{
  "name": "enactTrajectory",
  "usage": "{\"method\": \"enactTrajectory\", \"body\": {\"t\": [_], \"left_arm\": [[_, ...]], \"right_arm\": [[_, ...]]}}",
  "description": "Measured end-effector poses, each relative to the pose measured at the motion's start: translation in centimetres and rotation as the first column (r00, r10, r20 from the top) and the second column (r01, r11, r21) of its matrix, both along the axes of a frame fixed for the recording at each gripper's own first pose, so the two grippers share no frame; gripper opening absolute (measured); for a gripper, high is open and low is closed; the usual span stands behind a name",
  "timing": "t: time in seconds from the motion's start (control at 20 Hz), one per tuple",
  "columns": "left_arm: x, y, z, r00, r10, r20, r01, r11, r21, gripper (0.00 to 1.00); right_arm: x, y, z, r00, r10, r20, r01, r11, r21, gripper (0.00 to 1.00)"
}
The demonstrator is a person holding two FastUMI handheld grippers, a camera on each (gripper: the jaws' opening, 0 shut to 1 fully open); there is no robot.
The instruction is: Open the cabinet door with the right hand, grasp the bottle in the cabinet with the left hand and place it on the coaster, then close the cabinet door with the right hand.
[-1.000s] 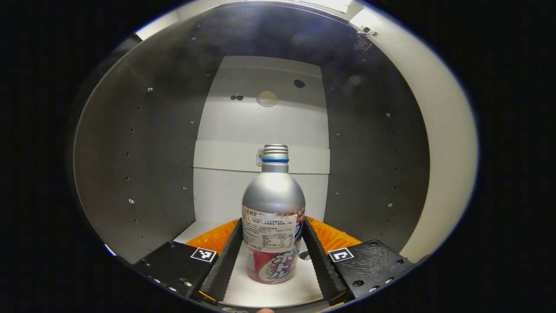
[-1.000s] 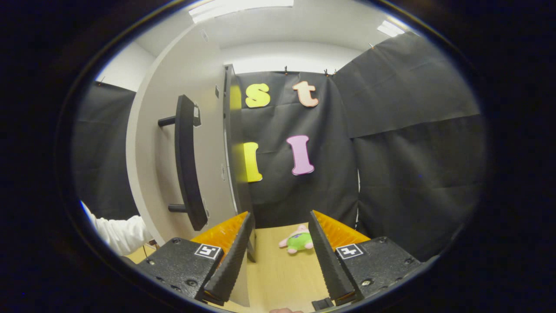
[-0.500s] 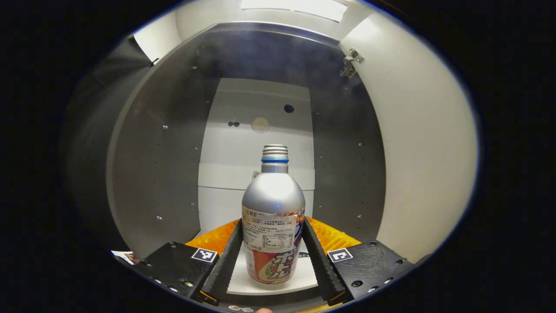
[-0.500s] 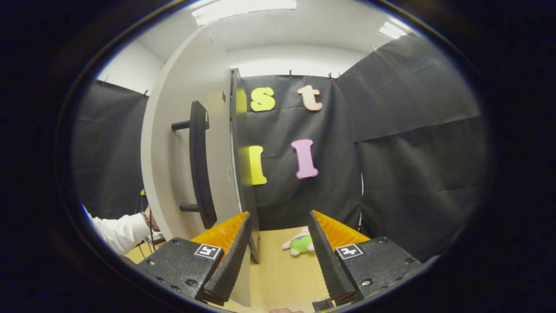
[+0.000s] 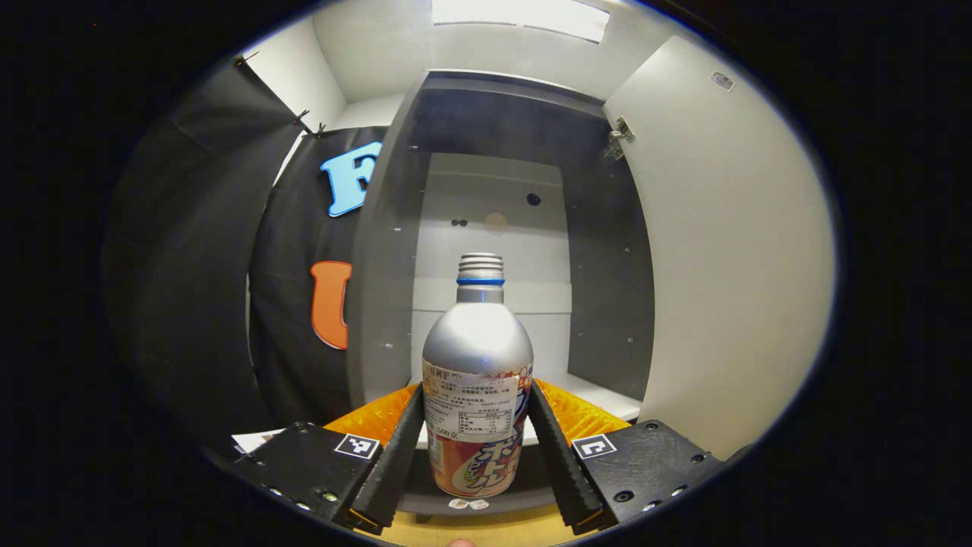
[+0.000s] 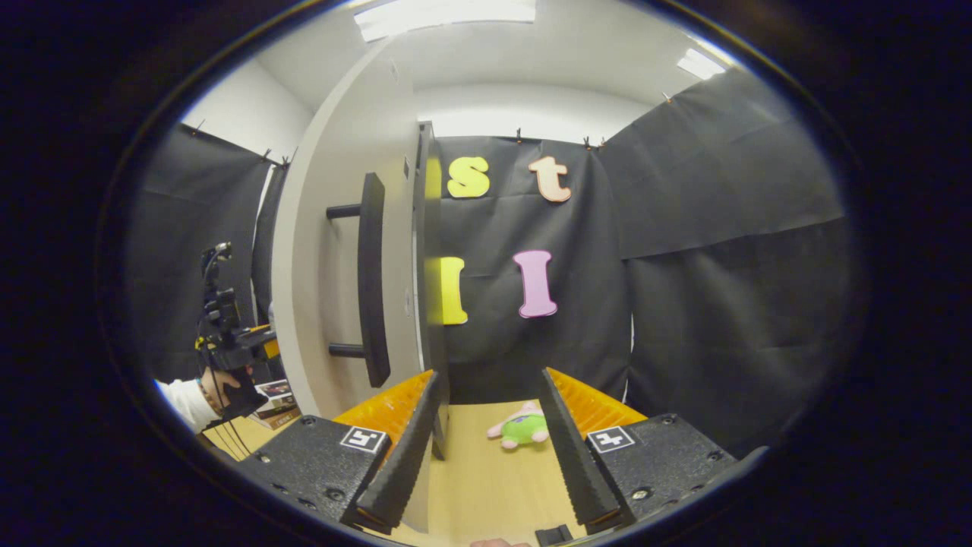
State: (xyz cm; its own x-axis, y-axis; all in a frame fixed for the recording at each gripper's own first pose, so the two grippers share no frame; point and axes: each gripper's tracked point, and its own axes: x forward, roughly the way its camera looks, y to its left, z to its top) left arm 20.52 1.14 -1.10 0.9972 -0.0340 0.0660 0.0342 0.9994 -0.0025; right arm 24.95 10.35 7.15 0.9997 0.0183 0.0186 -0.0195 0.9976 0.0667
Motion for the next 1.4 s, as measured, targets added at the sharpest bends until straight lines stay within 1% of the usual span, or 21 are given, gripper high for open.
{"method": "enactTrajectory", "body": {"t": [0.25,0.4,0.55,0.7,0.8,0.85,1.0,1.2,1.4], "left_arm": [[-5.3,4.3,-7.0,0.994,0.095,-0.061,-0.095,0.995,0.002,0.77],[-8.0,5.9,-10.7,0.985,0.149,-0.085,-0.151,0.988,-0.022,0.77],[-10.2,6.5,-14.3,0.977,0.178,-0.114,-0.177,0.984,0.013,0.77],[-11.5,6.3,-17.8,0.970,0.192,-0.149,-0.185,0.981,0.062,0.77],[-12.1,6.2,-19.9,0.966,0.202,-0.162,-0.192,0.978,0.076,0.77],[-12.4,6.2,-20.8,0.963,0.210,-0.166,-0.200,0.977,0.072,0.77],[-13.2,6.7,-22.5,0.953,0.256,-0.160,-0.248,0.966,0.070,0.77],[-13.6,7.0,-25.1,0.945,0.266,-0.191,-0.267,0.963,0.020,0.77],[-14.0,8.0,-26.9,0.932,0.294,-0.212,-0.298,0.954,0.009,0.77]], "right_arm": [[-0.4,0.8,-0.3,1.000,0.010,-0.009,-0.010,1.000,-0.009,0.82],[-0.4,1.1,-0.6,1.000,0.005,0.002,-0.005,1.000,-0.027,0.82],[-0.6,1.4,-1.2,1.000,-0.002,-0.011,0.002,1.000,0.000,0.82],[-1.0,0.9,-1.1,1.000,-0.021,0.003,0.021,1.000,0.017,0.82],[-1.1,0.8,-1.1,1.000,-0.027,-0.001,0.027,0.999,0.029,0.82],[-1.3,0.8,-1.1,1.000,-0.027,-0.007,0.027,0.999,0.030,0.82],[-1.9,0.1,-1.2,0.998,-0.060,-0.026,0.060,0.998,0.015,0.82],[-2.4,0.0,-0.5,0.997,-0.078,-0.025,0.079,0.997,0.023,0.82],[-2.7,-0.4,-0.2,0.994,-0.102,-0.038,0.102,0.995,-0.007,0.82]]}}
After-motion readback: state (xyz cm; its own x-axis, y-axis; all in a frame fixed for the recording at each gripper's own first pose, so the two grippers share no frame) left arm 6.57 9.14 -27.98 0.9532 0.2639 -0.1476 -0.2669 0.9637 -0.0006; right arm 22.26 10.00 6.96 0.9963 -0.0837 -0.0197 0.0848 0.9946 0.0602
